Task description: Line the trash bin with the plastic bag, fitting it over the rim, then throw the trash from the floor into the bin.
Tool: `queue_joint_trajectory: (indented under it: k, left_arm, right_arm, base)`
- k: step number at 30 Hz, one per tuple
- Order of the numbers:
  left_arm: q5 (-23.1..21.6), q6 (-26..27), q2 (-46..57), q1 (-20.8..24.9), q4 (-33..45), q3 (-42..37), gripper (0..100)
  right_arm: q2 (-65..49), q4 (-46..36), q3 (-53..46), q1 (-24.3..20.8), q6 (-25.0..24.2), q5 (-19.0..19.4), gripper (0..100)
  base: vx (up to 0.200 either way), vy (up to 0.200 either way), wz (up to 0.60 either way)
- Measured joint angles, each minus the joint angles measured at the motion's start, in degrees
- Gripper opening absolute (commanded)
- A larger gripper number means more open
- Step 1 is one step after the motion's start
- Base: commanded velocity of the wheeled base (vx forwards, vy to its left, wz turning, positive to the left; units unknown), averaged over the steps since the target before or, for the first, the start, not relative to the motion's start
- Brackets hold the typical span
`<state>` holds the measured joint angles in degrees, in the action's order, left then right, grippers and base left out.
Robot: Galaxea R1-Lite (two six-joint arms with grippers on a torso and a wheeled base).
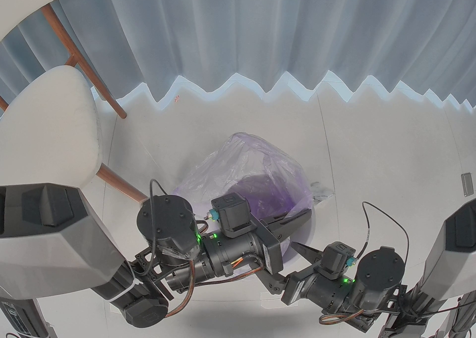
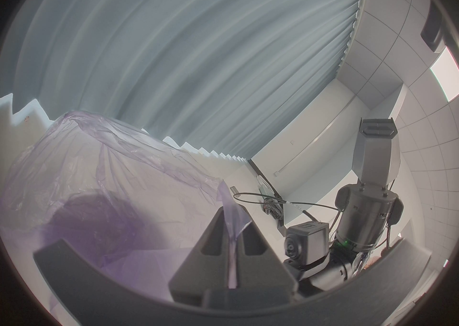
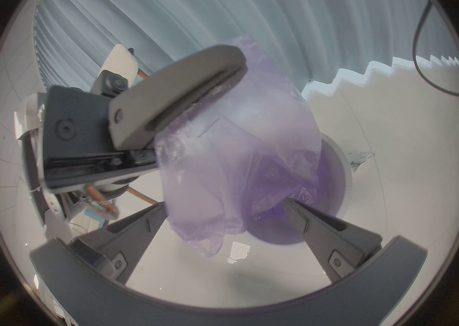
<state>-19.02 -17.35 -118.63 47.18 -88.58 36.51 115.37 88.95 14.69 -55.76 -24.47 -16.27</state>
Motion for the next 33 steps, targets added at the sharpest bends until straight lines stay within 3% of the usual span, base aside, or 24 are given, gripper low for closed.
queue_joint_trajectory:
  k: [13, 14, 31, 32, 33]
  left_arm:
    - [0.0, 0.4, 0.0, 0.1, 0.0, 0.0, 0]
    - [0.0, 0.4, 0.0, 0.1, 0.0, 0.0, 0]
    - [0.0, 0.4, -1.3, 0.8, -0.1, -0.1, 0]
    - [0.0, 0.4, -1.4, 0.9, 0.0, -0.1, 100]
    - [0.0, 0.4, -1.4, 1.0, 0.0, -0.2, 100]
  right_arm:
    - [2.0, 0.0, 2.0, 1.1, -0.4, -3.0, 100]
    - [2.0, 0.0, 2.0, 1.3, -0.4, -3.0, 0]
    - [1.5, 0.0, 1.3, 1.9, -0.4, -2.8, 0]
    - [1.3, 0.0, 1.2, 1.9, -0.4, -2.8, 0]
    - [1.0, 0.0, 1.2, 1.9, -0.4, -2.7, 0]
  base:
    - [0.0, 0.0, 0.0]
    - [0.0, 0.0, 0.0]
    - [0.0, 0.0, 0.0]
    - [0.0, 0.0, 0.0]
    - [0.0, 0.0, 0.0]
